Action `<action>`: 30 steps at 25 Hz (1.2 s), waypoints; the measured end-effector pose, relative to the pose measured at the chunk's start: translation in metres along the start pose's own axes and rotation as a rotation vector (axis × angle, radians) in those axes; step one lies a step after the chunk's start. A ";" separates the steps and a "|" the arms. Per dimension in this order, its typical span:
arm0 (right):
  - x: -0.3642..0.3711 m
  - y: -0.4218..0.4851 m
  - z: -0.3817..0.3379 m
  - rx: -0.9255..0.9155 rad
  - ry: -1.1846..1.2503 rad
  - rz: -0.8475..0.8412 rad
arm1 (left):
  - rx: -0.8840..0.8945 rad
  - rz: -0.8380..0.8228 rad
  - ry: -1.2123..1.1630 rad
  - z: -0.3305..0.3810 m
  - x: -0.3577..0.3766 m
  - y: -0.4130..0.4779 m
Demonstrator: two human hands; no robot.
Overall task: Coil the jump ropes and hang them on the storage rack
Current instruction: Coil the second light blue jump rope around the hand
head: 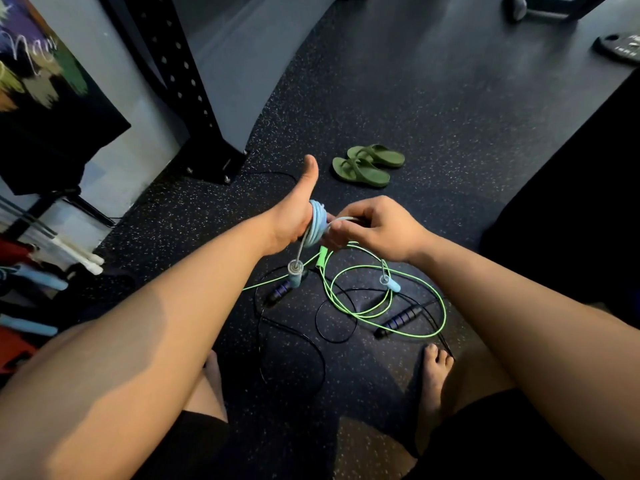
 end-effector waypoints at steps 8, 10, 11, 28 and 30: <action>-0.007 0.001 0.001 -0.068 0.211 0.083 | 0.015 -0.271 -0.378 0.022 0.014 -0.014; -0.006 0.002 0.001 -0.038 0.255 0.066 | 0.072 -0.280 -0.446 0.027 0.014 -0.017; -0.006 0.003 0.001 -0.003 0.265 0.051 | 0.100 -0.273 -0.467 0.029 0.014 -0.020; 0.026 -0.001 0.011 0.266 0.173 -0.378 | 0.463 0.374 -0.863 0.035 -0.014 -0.014; 0.018 -0.002 0.005 0.225 0.081 -0.319 | 0.413 0.416 -0.689 0.032 -0.014 -0.011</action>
Point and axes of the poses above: each hand's wrist, its own y-axis towards the middle knuckle, its own x-axis out of the palm, z = x × y, the point moved 3 cm from there along y, towards the middle knuckle, and after that the axes turned 13 degrees about x, right-handed, at the moved point
